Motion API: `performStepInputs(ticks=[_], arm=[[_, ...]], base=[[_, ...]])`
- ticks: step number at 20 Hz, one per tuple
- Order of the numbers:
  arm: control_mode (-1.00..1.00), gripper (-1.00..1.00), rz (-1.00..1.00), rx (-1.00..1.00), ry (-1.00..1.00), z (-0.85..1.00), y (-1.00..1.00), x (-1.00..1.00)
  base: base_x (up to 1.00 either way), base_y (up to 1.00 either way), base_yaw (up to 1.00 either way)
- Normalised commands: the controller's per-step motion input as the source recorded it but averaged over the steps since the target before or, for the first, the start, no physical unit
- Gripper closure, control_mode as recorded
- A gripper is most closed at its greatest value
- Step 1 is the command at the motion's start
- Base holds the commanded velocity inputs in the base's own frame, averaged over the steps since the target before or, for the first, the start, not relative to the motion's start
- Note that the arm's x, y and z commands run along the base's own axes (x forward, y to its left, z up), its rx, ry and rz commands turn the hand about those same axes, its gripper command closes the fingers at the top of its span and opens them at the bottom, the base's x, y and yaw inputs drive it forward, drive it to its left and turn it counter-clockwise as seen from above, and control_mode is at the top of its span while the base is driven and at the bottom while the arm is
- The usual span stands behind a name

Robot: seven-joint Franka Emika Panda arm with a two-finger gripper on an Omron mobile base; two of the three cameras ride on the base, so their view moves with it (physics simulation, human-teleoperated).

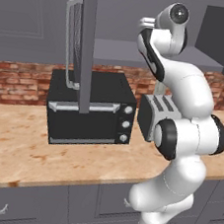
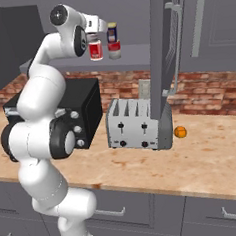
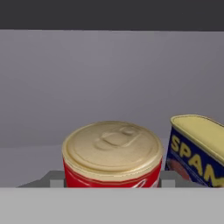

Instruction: Stack two cans on top of the other two cans in the cabinet.

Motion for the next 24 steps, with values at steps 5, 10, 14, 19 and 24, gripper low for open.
performStepInputs(ticks=[5, 10, 14, 19, 24], arm=[[-1.0, 1.0, 0.0, 0.01, 0.0, -0.11, 0.04, 0.0], [-1.0, 1.0, 0.0, 0.02, 0.0, 0.0, -0.01, 0.0], [-1.0, 1.0, 0.0, 0.0, 0.0, 0.11, -0.04, 0.0], [-1.0, 1.0, 0.0, 0.0, 0.0, 0.05, -0.04, 0.0], [-1.0, 1.0, 0.0, 0.0, 0.0, 0.0, -0.01, 0.0]], base=[[0.0, 0.0, 0.0], [0.0, 0.0, 0.0], [0.0, 0.0, 0.0], [0.0, 0.0, 0.0], [0.0, 0.0, 0.0]])
